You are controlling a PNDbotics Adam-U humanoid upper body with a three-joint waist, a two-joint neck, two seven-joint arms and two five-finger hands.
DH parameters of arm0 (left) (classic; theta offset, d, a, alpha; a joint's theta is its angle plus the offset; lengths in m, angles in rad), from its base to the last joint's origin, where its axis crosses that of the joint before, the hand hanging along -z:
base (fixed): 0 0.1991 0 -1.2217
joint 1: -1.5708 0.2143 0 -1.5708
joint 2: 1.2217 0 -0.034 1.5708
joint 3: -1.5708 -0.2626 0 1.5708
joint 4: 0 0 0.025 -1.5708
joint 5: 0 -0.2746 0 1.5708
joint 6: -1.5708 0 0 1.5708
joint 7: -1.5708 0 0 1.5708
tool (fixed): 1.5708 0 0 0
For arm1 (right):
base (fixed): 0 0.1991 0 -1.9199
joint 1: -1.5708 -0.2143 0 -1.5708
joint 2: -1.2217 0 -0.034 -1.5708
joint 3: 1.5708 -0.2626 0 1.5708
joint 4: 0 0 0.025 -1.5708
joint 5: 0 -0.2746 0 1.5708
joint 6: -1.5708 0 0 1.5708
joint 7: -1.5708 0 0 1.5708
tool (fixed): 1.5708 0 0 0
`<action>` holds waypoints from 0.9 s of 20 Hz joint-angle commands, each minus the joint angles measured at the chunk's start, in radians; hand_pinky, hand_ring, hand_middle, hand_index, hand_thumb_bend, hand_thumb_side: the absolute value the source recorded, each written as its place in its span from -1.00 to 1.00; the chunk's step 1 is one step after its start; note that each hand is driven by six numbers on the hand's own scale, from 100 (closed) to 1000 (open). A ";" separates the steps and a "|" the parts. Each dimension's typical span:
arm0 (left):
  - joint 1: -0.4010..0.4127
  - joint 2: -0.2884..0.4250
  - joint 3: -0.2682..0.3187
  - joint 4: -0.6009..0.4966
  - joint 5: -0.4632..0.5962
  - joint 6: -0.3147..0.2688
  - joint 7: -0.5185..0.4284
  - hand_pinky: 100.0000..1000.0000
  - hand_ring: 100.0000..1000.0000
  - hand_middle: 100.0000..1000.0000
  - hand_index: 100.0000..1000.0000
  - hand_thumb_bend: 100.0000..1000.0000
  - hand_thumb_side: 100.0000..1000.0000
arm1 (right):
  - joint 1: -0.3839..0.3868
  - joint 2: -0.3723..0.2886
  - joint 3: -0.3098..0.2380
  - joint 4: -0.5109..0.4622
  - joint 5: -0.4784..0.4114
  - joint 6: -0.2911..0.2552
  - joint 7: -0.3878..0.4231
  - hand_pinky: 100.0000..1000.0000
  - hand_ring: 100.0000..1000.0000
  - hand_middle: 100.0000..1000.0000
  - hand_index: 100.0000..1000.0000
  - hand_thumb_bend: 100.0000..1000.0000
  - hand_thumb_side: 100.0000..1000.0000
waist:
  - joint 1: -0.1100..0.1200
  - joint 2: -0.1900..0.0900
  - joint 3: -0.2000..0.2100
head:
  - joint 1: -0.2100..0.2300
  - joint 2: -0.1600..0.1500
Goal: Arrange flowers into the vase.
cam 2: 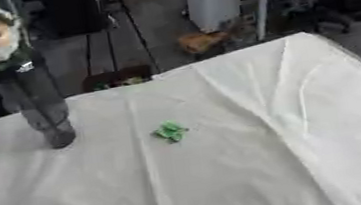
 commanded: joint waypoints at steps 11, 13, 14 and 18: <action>0.000 0.019 -0.006 -0.021 0.002 -0.011 -0.011 0.66 0.59 0.53 0.65 1.00 0.64 | -0.010 -0.017 -0.014 -0.004 -0.010 -0.002 0.007 0.57 0.65 0.72 0.89 -0.89 -0.11 | -0.010 -0.013 0.011 | -0.004 0.003; 0.001 0.020 -0.005 -0.021 0.004 -0.011 -0.011 0.66 0.59 0.53 0.65 1.00 0.64 | -0.010 -0.018 -0.014 -0.004 -0.010 -0.003 0.007 0.57 0.65 0.72 0.89 -0.89 -0.11 | -0.011 -0.013 0.011 | -0.003 0.003; 0.002 0.020 -0.005 -0.020 0.005 -0.011 -0.011 0.66 0.59 0.53 0.65 1.00 0.64 | -0.010 -0.017 -0.014 -0.003 -0.010 -0.003 0.008 0.57 0.65 0.72 0.89 -0.89 -0.11 | -0.011 -0.013 0.012 | -0.002 0.003; 0.004 0.020 -0.004 -0.018 0.008 -0.011 -0.011 0.66 0.60 0.53 0.65 1.00 0.64 | -0.009 -0.017 -0.014 -0.003 -0.011 -0.004 0.009 0.57 0.65 0.72 0.89 -0.90 -0.11 | -0.012 -0.014 0.014 | -0.002 0.002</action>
